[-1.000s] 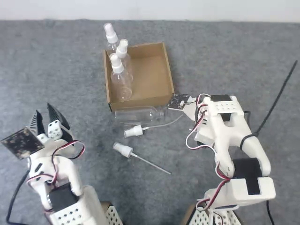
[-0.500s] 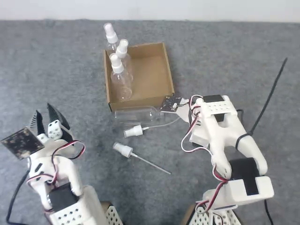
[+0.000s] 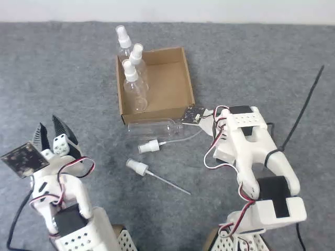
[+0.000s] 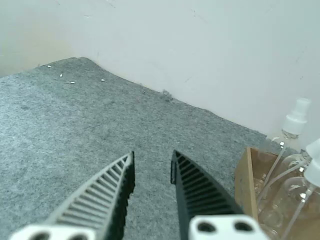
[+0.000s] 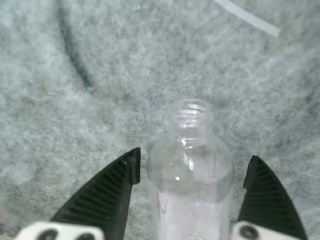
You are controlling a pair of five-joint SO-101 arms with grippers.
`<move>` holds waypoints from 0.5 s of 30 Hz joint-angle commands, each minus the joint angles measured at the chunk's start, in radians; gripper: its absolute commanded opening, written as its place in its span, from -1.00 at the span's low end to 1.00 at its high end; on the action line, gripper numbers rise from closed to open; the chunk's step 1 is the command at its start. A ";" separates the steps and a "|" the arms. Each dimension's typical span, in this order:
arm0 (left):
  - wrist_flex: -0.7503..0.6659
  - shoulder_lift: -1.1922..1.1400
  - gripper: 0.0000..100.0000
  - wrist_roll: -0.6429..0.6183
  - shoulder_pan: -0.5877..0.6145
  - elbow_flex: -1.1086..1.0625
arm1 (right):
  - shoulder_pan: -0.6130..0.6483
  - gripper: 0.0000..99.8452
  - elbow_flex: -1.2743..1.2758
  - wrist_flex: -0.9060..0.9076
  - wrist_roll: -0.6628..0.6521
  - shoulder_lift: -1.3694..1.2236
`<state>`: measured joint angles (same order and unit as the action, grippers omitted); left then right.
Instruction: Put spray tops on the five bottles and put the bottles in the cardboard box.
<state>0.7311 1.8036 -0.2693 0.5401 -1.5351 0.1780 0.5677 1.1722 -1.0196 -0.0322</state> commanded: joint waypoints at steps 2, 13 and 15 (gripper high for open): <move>-0.035 0.018 -0.77 -0.011 0.000 0.002 | -0.015 -0.43 -0.011 -0.008 0.005 0.065; -0.035 0.018 -0.77 -0.011 0.000 0.002 | -0.015 -0.85 -0.011 -0.004 0.005 0.067; -0.035 0.018 -0.77 -0.011 0.000 0.002 | -0.012 -0.85 -0.011 -0.002 0.008 0.068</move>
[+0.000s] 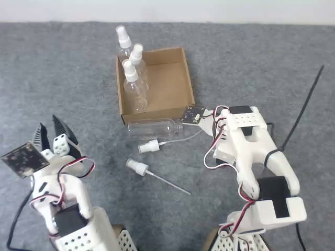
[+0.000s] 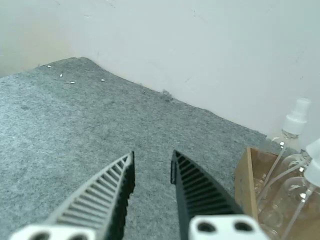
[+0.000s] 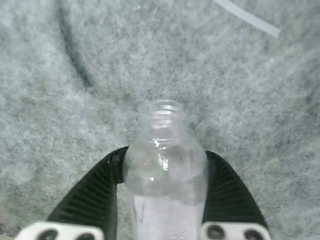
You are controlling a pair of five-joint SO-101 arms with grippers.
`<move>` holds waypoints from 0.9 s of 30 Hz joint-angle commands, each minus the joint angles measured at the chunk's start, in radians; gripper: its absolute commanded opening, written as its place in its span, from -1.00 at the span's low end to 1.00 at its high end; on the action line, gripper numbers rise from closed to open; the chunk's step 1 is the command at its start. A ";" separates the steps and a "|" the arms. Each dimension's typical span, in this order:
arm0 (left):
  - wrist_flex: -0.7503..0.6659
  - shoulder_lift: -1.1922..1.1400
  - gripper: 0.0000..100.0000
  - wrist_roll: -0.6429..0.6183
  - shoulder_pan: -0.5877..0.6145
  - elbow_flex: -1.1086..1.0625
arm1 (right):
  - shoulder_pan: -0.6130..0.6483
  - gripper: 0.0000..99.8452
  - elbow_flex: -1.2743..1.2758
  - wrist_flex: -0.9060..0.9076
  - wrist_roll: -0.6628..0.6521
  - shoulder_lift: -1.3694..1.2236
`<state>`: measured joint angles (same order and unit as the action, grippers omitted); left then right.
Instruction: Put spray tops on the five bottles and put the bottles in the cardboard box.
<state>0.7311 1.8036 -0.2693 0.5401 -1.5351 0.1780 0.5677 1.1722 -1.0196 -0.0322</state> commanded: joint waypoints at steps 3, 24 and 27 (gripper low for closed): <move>-0.035 0.018 -0.77 -0.011 0.000 0.002 | -0.007 -0.85 -0.008 0.010 0.011 0.107; -0.035 0.018 -0.77 -0.011 0.000 0.002 | 0.179 -0.85 -0.005 0.254 0.359 0.613; -0.035 0.018 -0.77 -0.011 0.000 0.002 | 0.231 -0.85 -0.005 0.249 0.450 0.651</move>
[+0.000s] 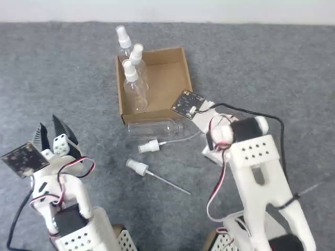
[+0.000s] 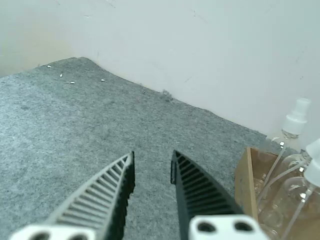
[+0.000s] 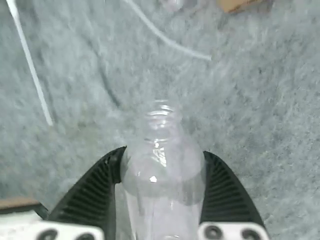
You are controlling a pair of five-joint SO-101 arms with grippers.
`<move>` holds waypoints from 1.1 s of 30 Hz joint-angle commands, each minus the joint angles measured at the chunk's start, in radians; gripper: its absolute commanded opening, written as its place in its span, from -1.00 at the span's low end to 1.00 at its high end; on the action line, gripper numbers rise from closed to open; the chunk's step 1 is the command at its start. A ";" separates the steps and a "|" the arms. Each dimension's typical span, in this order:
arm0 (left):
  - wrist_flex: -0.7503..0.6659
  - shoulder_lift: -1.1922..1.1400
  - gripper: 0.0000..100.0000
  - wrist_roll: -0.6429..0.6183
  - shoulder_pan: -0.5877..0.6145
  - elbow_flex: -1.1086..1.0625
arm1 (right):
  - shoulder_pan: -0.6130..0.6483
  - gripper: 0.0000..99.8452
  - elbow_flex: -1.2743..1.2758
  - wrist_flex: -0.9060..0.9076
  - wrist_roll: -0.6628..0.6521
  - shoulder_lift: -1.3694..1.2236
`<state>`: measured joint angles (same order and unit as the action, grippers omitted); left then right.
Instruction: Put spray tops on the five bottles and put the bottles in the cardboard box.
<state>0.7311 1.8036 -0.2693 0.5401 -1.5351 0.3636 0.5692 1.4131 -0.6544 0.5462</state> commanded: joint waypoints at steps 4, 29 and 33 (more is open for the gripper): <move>-0.035 0.018 -0.77 -0.011 0.000 0.002 | 0.110 -0.84 -0.006 0.002 0.183 0.114; -0.035 0.018 -0.77 -0.011 0.000 0.002 | 0.225 -0.85 0.100 -0.173 0.497 0.420; -0.035 0.018 -0.77 -0.011 0.000 0.002 | 0.193 -0.85 0.207 -0.268 0.497 0.507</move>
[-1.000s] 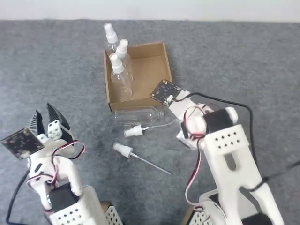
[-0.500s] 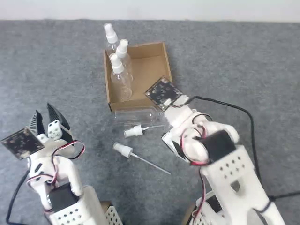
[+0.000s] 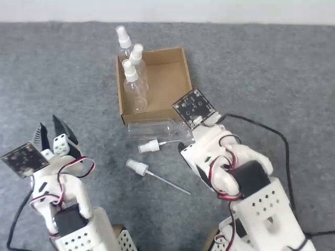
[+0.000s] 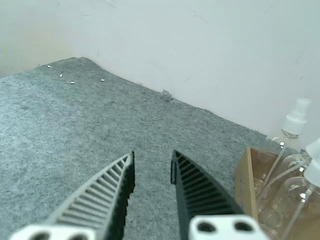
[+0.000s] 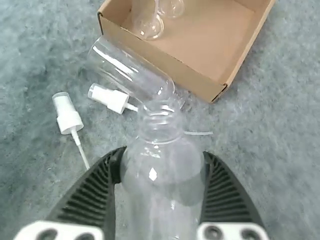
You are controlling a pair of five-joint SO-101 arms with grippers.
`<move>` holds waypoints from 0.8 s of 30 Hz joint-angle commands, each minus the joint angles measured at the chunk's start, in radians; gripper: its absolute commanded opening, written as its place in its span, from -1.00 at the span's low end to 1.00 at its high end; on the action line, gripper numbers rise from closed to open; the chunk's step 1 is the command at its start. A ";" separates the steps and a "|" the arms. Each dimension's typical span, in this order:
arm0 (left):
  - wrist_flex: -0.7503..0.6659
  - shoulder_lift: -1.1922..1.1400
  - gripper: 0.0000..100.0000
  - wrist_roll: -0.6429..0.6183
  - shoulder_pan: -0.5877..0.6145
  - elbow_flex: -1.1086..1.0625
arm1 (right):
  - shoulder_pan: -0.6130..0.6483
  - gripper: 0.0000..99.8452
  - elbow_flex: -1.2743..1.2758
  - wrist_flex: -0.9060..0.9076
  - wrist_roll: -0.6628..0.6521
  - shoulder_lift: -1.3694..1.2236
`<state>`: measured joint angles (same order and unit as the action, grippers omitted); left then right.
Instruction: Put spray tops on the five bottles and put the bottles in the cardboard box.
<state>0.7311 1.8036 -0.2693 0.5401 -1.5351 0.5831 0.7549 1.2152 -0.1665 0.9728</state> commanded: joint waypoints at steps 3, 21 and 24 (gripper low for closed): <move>-0.035 0.018 -0.77 -0.011 0.000 0.002 | -0.068 -0.85 0.084 -0.113 0.009 0.151; 0.092 0.018 -0.78 0.046 -0.117 0.094 | -0.268 -0.85 0.446 -0.357 0.120 0.423; 0.160 0.018 -0.78 0.046 -0.120 0.154 | -0.297 -0.85 0.485 -0.378 0.144 0.475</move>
<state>0.8416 1.8036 -0.2340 0.4312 -1.4799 0.3222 1.2352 0.8807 -0.0453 1.3855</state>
